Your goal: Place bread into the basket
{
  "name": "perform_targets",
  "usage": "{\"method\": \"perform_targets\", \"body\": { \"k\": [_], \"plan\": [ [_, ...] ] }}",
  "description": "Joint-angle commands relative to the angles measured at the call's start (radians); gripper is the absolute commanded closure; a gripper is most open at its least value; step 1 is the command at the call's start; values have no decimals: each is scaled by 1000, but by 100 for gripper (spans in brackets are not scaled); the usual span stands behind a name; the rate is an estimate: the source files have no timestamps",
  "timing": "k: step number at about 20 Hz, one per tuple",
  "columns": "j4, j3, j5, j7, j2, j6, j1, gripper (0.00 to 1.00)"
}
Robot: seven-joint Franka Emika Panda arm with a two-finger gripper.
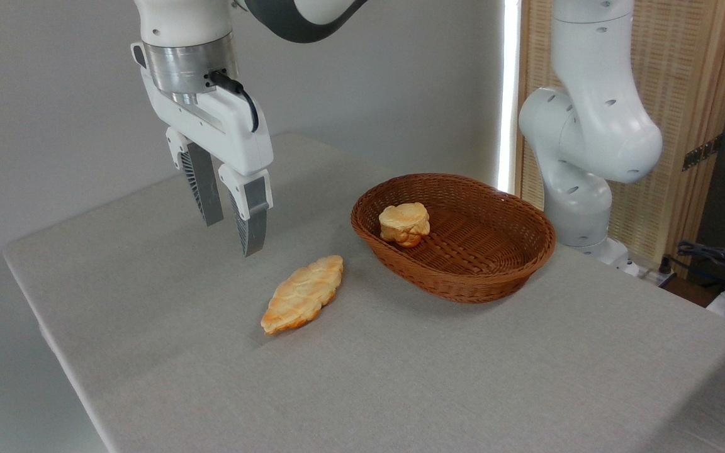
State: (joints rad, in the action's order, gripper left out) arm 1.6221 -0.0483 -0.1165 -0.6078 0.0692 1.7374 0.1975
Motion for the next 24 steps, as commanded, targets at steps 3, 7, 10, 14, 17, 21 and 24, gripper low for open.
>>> {"method": "perform_targets", "body": {
  "k": [3,7,10,14,17,21,24],
  "plan": [
    [-10,-5,-6,3,3,-15,3,0],
    [-8,-5,-6,2,3,-15,3,0],
    [-8,-5,-6,3,3,-16,3,0],
    [-8,-5,-6,3,3,-29,3,0],
    [-8,-5,-6,3,4,-29,3,0],
    [-8,-4,-6,3,6,-29,3,0],
    [-8,-4,-6,3,8,-29,3,0]
  ]
}}
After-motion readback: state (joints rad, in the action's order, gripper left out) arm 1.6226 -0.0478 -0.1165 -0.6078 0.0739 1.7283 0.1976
